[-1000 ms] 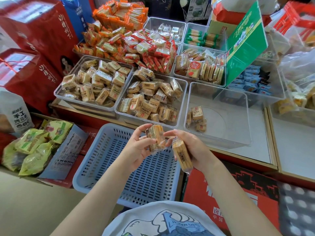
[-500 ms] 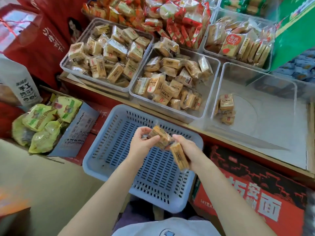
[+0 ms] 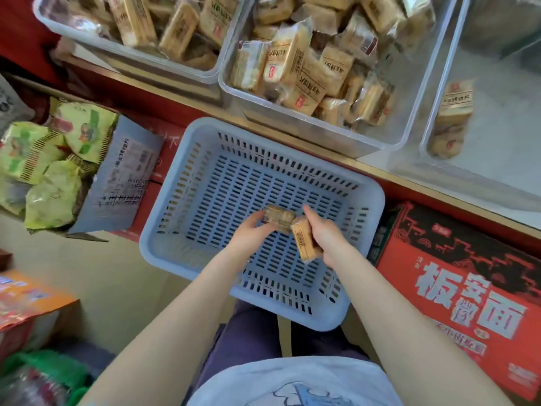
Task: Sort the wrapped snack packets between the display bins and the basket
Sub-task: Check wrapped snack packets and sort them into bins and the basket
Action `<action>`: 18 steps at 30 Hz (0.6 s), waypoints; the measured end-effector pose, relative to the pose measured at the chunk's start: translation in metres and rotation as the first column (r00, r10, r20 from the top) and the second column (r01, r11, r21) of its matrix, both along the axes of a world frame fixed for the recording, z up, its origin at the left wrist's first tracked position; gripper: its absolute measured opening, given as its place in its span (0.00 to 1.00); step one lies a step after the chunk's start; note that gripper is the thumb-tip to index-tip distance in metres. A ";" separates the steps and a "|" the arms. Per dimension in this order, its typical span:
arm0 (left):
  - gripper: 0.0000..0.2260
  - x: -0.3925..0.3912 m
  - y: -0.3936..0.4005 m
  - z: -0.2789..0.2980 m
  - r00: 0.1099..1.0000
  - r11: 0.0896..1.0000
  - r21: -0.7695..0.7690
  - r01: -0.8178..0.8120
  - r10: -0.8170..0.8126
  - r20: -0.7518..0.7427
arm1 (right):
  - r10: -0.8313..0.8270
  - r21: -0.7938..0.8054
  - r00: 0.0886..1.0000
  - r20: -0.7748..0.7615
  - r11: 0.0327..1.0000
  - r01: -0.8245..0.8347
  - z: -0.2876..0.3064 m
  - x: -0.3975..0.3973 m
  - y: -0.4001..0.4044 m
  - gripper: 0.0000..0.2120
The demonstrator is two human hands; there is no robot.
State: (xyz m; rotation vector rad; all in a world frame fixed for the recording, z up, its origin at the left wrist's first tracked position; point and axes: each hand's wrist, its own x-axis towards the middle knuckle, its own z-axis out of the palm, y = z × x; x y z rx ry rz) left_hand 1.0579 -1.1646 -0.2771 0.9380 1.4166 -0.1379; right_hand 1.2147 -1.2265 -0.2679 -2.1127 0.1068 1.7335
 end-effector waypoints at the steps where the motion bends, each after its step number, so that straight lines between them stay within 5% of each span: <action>1: 0.30 0.001 0.001 0.010 1.000 1.000 0.014 0.000 -0.001 0.020 | 0.005 0.015 1.000 0.003 1.000 -0.005 0.009 0.000 0.002 0.27; 9: 0.12 0.021 0.007 0.123 0.956 0.983 0.179 -0.035 -0.020 0.293 | -0.121 0.441 0.992 -0.044 0.888 0.128 0.113 0.004 0.003 0.16; 18: 0.09 0.043 0.009 0.221 0.872 0.910 0.413 -0.037 -0.172 0.458 | -0.069 0.682 0.986 0.150 0.729 -0.053 0.217 0.055 -0.022 0.03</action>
